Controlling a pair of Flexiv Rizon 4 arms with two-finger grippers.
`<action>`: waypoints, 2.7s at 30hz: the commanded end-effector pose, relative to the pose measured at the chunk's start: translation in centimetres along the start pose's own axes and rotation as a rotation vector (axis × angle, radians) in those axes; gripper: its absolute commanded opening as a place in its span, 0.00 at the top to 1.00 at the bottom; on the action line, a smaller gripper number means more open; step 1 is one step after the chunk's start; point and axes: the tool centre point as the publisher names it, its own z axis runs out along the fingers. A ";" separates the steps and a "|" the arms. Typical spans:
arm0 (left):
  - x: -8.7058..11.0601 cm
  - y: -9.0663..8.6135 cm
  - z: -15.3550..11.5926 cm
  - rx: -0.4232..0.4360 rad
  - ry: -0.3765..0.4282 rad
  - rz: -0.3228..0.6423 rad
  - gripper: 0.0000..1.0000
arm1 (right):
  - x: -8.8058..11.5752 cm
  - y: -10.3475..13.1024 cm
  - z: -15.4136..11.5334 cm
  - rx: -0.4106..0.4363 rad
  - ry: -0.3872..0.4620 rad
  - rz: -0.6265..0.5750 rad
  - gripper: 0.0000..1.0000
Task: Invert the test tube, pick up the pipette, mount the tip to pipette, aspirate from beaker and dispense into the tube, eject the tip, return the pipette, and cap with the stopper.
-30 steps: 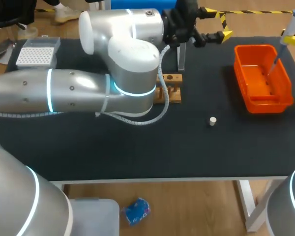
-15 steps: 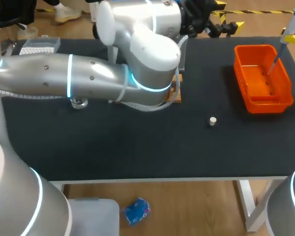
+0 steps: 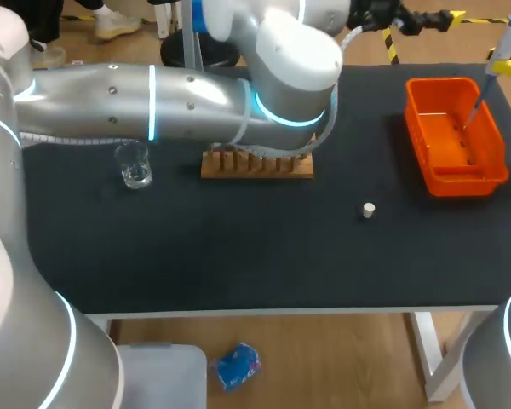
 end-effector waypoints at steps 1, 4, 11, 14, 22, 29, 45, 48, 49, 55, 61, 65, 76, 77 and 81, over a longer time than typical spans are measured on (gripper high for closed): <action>-0.4 0.4 1.1 0.027 0.003 0.002 0.00 | -0.3 -0.1 -0.2 -0.001 0.008 0.000 1.00; -0.4 0.4 1.1 0.027 0.003 0.002 0.00 | -0.3 -0.1 -0.2 -0.001 0.008 0.000 1.00; -0.4 0.4 1.1 0.027 0.003 0.002 0.00 | -0.3 -0.1 -0.2 -0.001 0.008 0.000 1.00; -0.5 0.3 1.3 0.022 -0.006 0.009 0.00 | -0.3 -0.1 -0.2 -0.001 0.008 0.000 1.00; 0.2 -0.2 4.6 0.061 0.048 -0.006 1.00 | -0.3 -0.1 -0.2 -0.001 0.008 0.000 1.00; 1.3 -0.5 7.0 0.101 0.108 -0.006 1.00 | -0.3 -0.1 -0.2 -0.001 0.008 0.000 1.00; 2.1 -0.7 8.0 0.113 0.132 -0.016 1.00 | -0.3 -0.1 -0.2 -0.001 0.008 0.000 1.00; 2.1 -0.7 8.0 0.113 0.132 -0.016 1.00 | -0.3 -0.1 -0.2 -0.001 0.008 0.000 1.00; 2.1 -0.7 8.0 0.113 0.132 -0.016 1.00 | -0.3 -0.1 -0.2 -0.001 0.008 0.000 1.00; 2.3 -0.4 9.2 0.126 0.144 -0.025 1.00 | -0.3 -0.1 -0.2 -0.001 0.008 0.000 1.00; 2.6 -0.2 10.1 0.142 0.157 -0.033 1.00 | -0.3 -0.1 -0.2 -0.001 0.008 0.000 1.00; 2.6 -0.1 10.4 0.146 0.161 -0.033 1.00 | -0.3 -0.1 -0.2 -0.001 0.008 0.000 1.00; 2.6 0.0 11.0 0.148 0.170 -0.028 1.00 | -0.3 -0.1 -0.2 -0.001 0.008 0.000 1.00; 2.6 0.0 11.0 0.147 0.171 -0.031 1.00 | -0.3 -0.1 -0.2 -0.001 0.008 0.000 1.00; 2.7 0.3 11.2 0.150 0.181 -0.040 1.00 | -0.3 -0.1 -0.2 -0.001 0.008 0.000 1.00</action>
